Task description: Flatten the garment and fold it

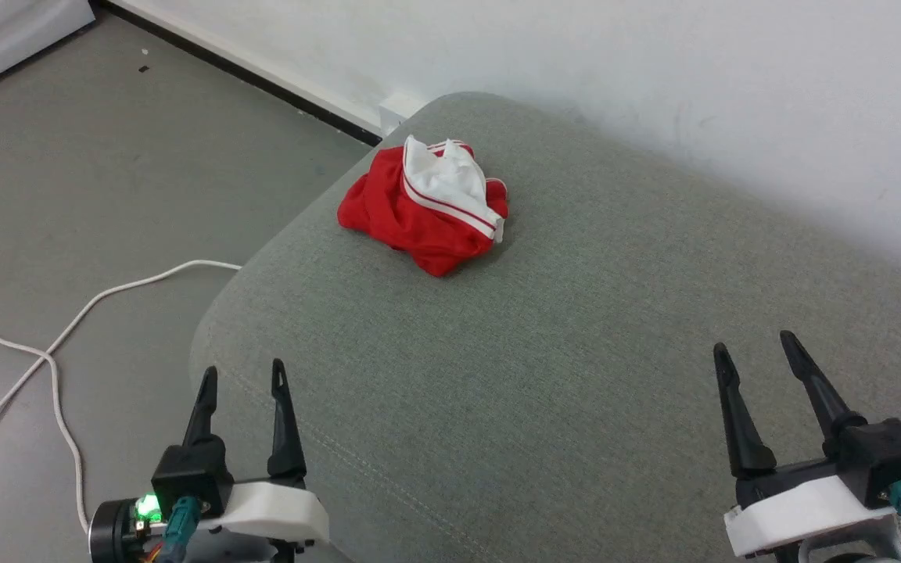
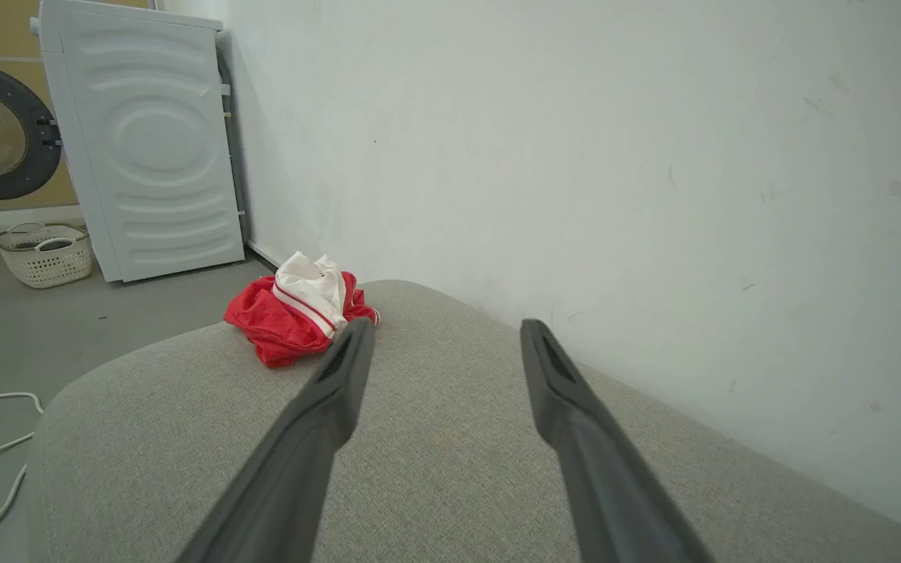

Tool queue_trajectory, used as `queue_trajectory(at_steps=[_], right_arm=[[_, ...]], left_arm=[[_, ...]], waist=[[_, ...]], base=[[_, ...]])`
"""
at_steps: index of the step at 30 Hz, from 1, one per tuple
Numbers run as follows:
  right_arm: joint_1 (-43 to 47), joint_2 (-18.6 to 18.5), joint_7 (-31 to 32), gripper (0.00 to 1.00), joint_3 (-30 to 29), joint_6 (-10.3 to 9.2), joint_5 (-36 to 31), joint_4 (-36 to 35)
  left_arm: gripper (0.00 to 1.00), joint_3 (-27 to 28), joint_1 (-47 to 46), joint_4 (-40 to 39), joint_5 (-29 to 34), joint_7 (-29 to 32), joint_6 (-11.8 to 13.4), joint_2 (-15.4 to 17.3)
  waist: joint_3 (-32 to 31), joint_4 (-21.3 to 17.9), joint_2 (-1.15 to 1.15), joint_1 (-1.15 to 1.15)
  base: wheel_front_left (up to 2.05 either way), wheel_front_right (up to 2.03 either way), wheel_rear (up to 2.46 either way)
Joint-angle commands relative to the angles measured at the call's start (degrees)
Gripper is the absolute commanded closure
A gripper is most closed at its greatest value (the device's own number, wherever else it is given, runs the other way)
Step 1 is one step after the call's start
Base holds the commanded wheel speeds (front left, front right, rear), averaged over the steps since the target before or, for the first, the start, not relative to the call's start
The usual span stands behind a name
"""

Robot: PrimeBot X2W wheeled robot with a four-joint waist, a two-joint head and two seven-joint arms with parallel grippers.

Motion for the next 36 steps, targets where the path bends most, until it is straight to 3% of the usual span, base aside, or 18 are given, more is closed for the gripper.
queue_trajectory(at_steps=[1,7,15,20,25,30,36], right_arm=[[0.47,-0.09,-0.4,0.0,-0.01,0.31,0.22,-0.52],[-1.17,-0.09,0.72,0.0,1.43,0.31,-0.75,-1.58],[-5.61,-0.09,1.81,0.0,4.08,0.31,-3.19,-3.84],[-9.18,-0.09,0.46,0.0,4.87,0.31,-2.54,-3.71],[-12.09,-0.09,-2.23,0.0,5.55,0.31,-0.44,-1.69],[-14.29,-0.09,-4.29,0.0,6.04,0.31,1.21,0.4],[-15.64,-0.09,-5.84,0.0,6.55,0.31,2.35,2.0]], left_arm=[[0.0,-0.29,-0.53,0.08,-0.54,-0.48,0.34,0.41],[0.0,0.75,-5.99,1.65,-3.12,-0.41,-1.67,0.74],[0.0,4.43,-23.36,8.55,-8.55,5.61,-5.68,3.03],[0.0,8.93,-34.59,12.85,-12.68,12.88,-7.52,7.97],[0.0,12.54,-40.72,16.22,-16.94,23.88,-8.67,13.75],[0.0,16.4,-42.16,17.85,-21.87,34.47,-6.96,16.73],[0.0,19.96,-40.28,17.97,-25.53,45.28,-2.07,18.78]], waist=[[0.52,0.37,0.0,0.0],[4.41,-4.21,0.0,0.0],[17.19,-17.48,0.0,0.0],[25.76,-26.33,0.0,0.0],[31.78,-33.32,0.0,0.0],[35.68,-37.6,0.0,0.0],[37.51,-39.68,0.0,0.0]], base=[[0.0,0.0,0.0],[0.0,0.0,0.0],[0.0,0.0,0.0],[0.0,0.0,0.0],[0.0,0.0,0.0],[0.0,0.0,0.0],[0.0,0.0,0.0]])
